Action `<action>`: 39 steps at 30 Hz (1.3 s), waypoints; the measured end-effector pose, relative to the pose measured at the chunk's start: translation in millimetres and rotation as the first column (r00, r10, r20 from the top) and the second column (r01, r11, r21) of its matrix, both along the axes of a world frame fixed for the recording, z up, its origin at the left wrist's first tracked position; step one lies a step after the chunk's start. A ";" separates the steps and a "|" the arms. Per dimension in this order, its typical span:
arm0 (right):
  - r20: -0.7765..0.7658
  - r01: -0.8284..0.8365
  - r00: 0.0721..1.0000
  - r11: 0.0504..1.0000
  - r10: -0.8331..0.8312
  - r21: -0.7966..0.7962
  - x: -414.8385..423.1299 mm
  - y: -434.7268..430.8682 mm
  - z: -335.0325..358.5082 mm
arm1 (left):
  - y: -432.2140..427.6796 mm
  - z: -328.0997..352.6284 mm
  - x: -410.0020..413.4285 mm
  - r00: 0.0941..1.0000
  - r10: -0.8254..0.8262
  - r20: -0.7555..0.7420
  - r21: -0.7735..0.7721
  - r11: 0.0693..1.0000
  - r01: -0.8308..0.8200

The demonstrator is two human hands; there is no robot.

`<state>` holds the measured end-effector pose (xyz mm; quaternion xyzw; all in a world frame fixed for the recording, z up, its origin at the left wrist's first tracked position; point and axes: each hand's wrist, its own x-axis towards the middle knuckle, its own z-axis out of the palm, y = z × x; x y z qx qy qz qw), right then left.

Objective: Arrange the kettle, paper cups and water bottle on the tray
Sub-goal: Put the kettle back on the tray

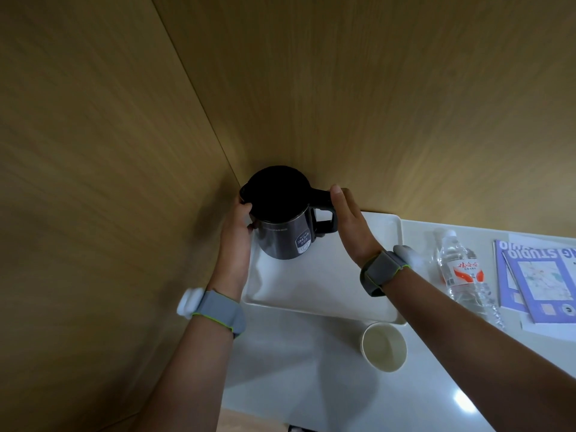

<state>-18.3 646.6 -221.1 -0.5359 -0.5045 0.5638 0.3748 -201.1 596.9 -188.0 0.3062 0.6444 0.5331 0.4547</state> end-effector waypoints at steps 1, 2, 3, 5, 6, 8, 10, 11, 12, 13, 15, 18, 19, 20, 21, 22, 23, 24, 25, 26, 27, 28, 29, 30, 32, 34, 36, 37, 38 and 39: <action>0.007 -0.003 1.000 1.000 0.003 -0.001 -0.5 0.1 -0.7 | -0.5 -0.5 0.1 1.000 0.001 0.006 -0.002 1.000 -0.001; 0.015 -0.006 1.000 1.000 0.006 -0.001 -0.9 -0.2 -0.2 | -0.6 -1.5 -0.3 1.000 0.007 0.010 -0.006 1.000 -0.007; 0.020 -0.010 1.000 1.000 0.010 -0.002 -1.4 -0.6 -0.7 | -1.1 -2.4 -0.8 1.000 0.012 0.015 -0.010 1.000 -0.012; 0.031 -0.009 0.999 1.000 0.009 -0.004 -2.1 -0.9 -1.8 | -1.7 -2.6 -1.4 0.999 0.026 0.036 -0.018 1.000 -0.025; 0.037 -0.004 0.999 1.000 0.004 -0.004 -2.0 -0.8 -2.6 | -1.8 -2.9 -1.6 0.999 0.026 0.040 -0.018 1.000 -0.025; 0.040 -0.004 0.999 1.000 0.004 -0.006 -2.7 -0.9 -4.0 | -1.6 -3.4 -1.2 0.999 0.020 0.037 -0.019 1.000 -0.020; 0.044 -0.010 0.999 1.000 0.010 -0.006 -3.5 -0.1 -5.5 | -1.8 -5.1 -1.8 0.999 0.018 0.043 -0.024 1.000 -0.017; 0.044 -0.009 0.999 1.000 0.010 -0.005 -3.5 1.0 -6.2 | -1.4 -6.1 -1.9 0.999 0.019 0.045 -0.027 0.999 -0.018; 0.041 -0.008 0.999 1.000 0.009 -0.009 -3.7 1.5 -6.2 | -0.9 -6.7 -2.4 0.999 0.022 0.049 -0.033 0.999 -0.021; 0.039 -0.008 0.999 1.000 0.008 -0.012 -4.2 2.0 -6.2 | -0.5 -6.7 -3.0 0.998 0.030 0.056 -0.037 0.999 -0.028; 0.051 -0.015 0.999 1.000 0.016 -0.014 -4.7 2.9 -7.0 | 1.1 -6.3 -3.3 0.996 0.045 0.075 -0.039 0.998 -0.042; 0.057 -0.016 0.998 0.999 0.018 -0.028 -6.7 3.0 -7.4 | 0.7 -8.9 -4.3 0.994 0.044 0.103 -0.044 0.998 -0.039; 0.064 -0.015 0.998 0.999 0.017 -0.028 -7.0 3.2 -8.0 | 1.0 -9.6 -4.3 0.993 0.046 0.107 -0.046 0.998 -0.041; 0.073 -0.014 0.997 1.000 0.016 -0.027 -6.4 3.3 -8.6 | 1.5 -11.2 -4.2 0.993 0.046 0.109 -0.050 0.998 -0.041; 0.077 -0.013 0.997 1.000 0.015 -0.025 -5.9 2.7 -8.1 | 1.9 -12.3 -4.2 0.993 0.045 0.110 -0.051 0.998 -0.039; 0.078 -0.013 0.997 1.000 0.015 -0.024 -6.2 2.4 -7.4 | 3.0 -13.8 -5.0 0.992 0.049 0.115 -0.052 0.998 -0.043; 0.077 -0.015 0.997 1.000 0.017 -0.024 -6.4 2.2 -7.3 | 3.9 -14.1 -5.0 0.991 0.058 0.125 -0.058 0.997 -0.051; 0.080 -0.015 0.997 1.000 0.017 -0.024 -7.3 2.4 -7.9 | 4.7 -15.4 -5.5 0.989 0.066 0.131 -0.062 0.996 -0.058; 0.083 -0.016 0.996 1.000 0.017 -0.020 -7.8 2.5 -8.1 | 4.5 -16.6 -5.9 0.989 0.067 0.130 -0.064 0.996 -0.059; 0.083 -0.020 0.996 1.000 0.021 -0.014 -8.5 2.3 -8.6 | 4.2 -17.7 -6.2 0.990 0.064 0.127 -0.061 0.997 -0.056; 0.079 -0.023 0.997 1.000 0.024 -0.009 -9.3 2.3 -8.9 | 3.8 -17.5 -6.8 0.990 0.057 0.127 -0.059 0.997 -0.050; 0.076 -0.025 0.997 1.000 0.025 -0.007 -8.8 2.4 -9.8 | 3.7 -19.5 -7.7 0.990 0.054 0.128 -0.065 0.997 -0.046; 0.075 -0.023 0.997 1.000 0.024 -0.004 -9.1 2.3 -9.4 | 4.2 -20.4 -9.2 0.990 0.051 0.129 -0.065 0.997 -0.043; 0.078 -0.024 0.997 1.000 0.023 0.001 -8.5 1.8 -8.8 | 4.2 -21.0 -10.7 0.991 0.045 0.128 -0.063 0.997 -0.037; 0.095 -0.024 0.995 1.000 0.023 0.013 -6.9 1.1 -8.4 | 4.5 -19.4 -11.7 0.993 0.019 0.115 -0.055 0.998 -0.012; 0.106 -0.012 0.994 0.999 0.008 0.038 -5.2 -0.1 -7.2 | 5.2 -14.7 -11.8 0.996 0.012 0.086 -0.047 0.999 -0.008; 0.110 0.005 0.994 0.998 -0.012 0.062 -1.7 -2.1 -5.9 | 4.9 -9.1 -13.9 1.000 0.013 0.021 -0.057 0.998 -0.011; 0.106 0.024 0.994 0.997 -0.032 0.073 0.8 -4.0 -4.1 | 4.9 -8.3 -16.0 1.000 0.016 -0.002 -0.064 0.998 -0.016; 0.094 0.053 0.994 0.995 -0.061 0.085 4.0 -7.3 -2.3 | 3.3 -6.7 -17.3 0.999 0.018 -0.029 -0.075 0.997 -0.020; 0.083 0.086 0.992 0.991 -0.095 0.100 7.3 -10.6 -0.6 | 0.8 -4.1 -17.6 0.998 0.012 -0.069 -0.072 0.997 -0.017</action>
